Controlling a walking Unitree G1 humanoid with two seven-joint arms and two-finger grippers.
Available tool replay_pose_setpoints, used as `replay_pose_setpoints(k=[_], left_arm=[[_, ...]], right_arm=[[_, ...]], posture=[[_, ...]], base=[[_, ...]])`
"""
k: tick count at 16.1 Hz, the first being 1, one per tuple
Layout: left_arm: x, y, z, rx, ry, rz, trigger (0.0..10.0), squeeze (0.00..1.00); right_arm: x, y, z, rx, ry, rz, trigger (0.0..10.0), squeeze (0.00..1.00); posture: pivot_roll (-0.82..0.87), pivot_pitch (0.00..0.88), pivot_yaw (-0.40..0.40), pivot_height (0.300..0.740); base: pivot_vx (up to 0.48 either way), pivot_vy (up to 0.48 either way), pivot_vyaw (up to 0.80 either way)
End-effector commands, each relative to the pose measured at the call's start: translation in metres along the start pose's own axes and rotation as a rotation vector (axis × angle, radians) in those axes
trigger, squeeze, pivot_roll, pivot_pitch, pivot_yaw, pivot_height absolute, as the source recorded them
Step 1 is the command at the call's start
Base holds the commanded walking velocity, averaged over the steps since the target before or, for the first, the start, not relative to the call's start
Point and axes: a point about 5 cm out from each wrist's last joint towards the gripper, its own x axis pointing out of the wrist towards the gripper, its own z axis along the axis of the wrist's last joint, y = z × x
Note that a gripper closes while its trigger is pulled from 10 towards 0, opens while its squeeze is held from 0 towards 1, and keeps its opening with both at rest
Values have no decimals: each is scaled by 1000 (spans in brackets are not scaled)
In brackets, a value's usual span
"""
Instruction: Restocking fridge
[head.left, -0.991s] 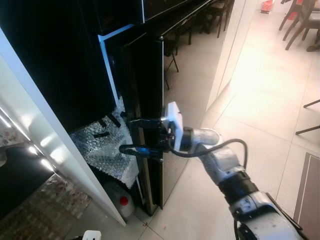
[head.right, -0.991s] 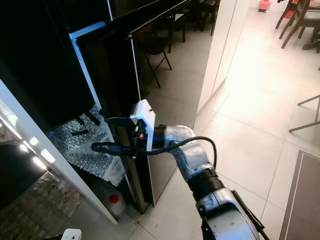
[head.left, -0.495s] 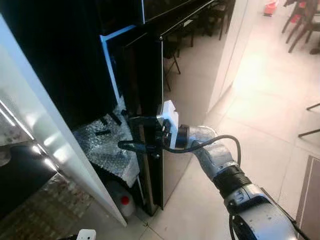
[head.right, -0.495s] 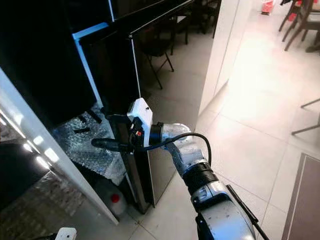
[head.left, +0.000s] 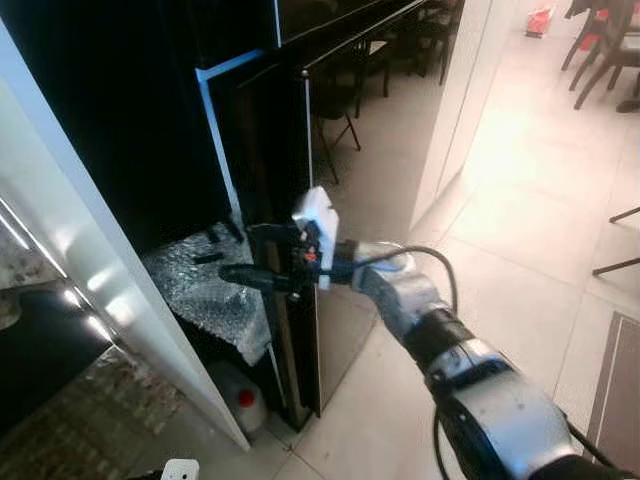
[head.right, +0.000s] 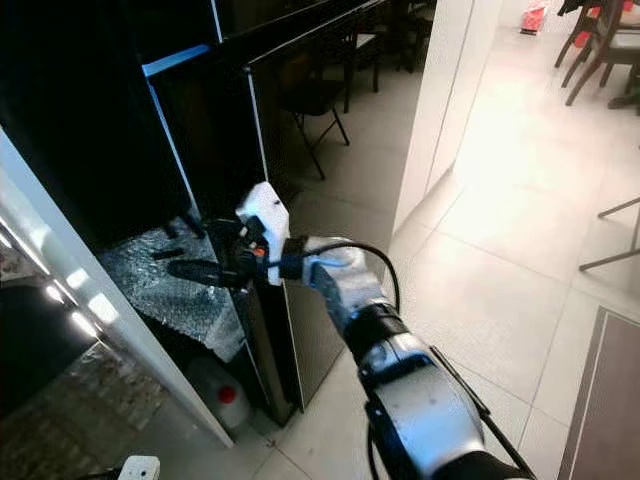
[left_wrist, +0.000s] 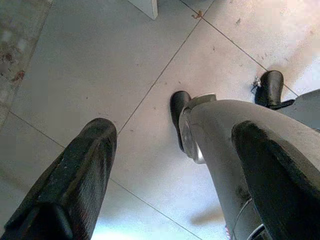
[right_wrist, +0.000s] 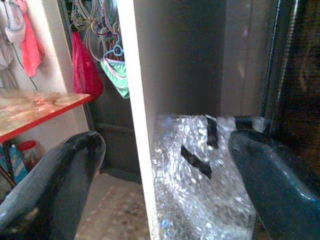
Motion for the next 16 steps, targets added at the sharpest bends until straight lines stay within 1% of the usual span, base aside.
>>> replay_pose_setpoints(k=[1, 2, 4, 6, 8, 11, 12, 13, 14, 16], left_arm=[[1, -4, -2, 22, 16, -2, 10000, 0], [2, -9, -1, 21, 16, -7, 10000, 0], [3, -15, 0, 20, 16, -13, 10000, 0], [4, -21, 3, 21, 15, -19, 10000, 0], [5, -26, 5, 24, 15, -22, 10000, 0], [5, -24, 3, 25, 17, -22, 10000, 0], [5, -23, 2, 26, 19, -23, 10000, 0], [5, -23, 1, 26, 20, -23, 10000, 0], [4, -23, 1, 25, 21, -23, 10000, 0], [4, -23, 0, 25, 22, -22, 10000, 0]], right_arm=[[6, -6, 22, -43, -63, -43, 10000, 0], [6, -7, 22, -43, -67, -53, 10000, 0], [5, -9, 22, -36, -71, -77, 10000, 0], [1, -11, 19, -32, -76, -100, 10000, 0], [-13, -15, 11, -7, -106, -146, 10000, 0], [-30, -15, 1, -5, -141, -181, 10000, 0], [-40, -13, -3, -6, -163, -201, 10000, 0], [-46, -10, -6, -8, -175, -209, 10000, 0], [-54, -3, -10, -13, -191, -217, 10000, 0], [-71, 11, -19, -21, -183, -255, 10000, 0]], posture=[[14, 0, 37, 740], [15, 0, 36, 740], [12, 0, 35, 740], [7, 0, 35, 740], [-4, 0, 39, 740], [-12, 0, 39, 740], [-16, 0, 40, 740], [-16, 0, 41, 740], [-18, 0, 40, 740], [-18, 0, 39, 740]], base=[[0, 0, 0], [0, 0, 0], [0, 0, 0], [0, 0, 0], [0, 0, 0], [0, 0, 0], [0, 0, 0], [0, 0, 0], [0, 0, 0], [0, 0, 0]])
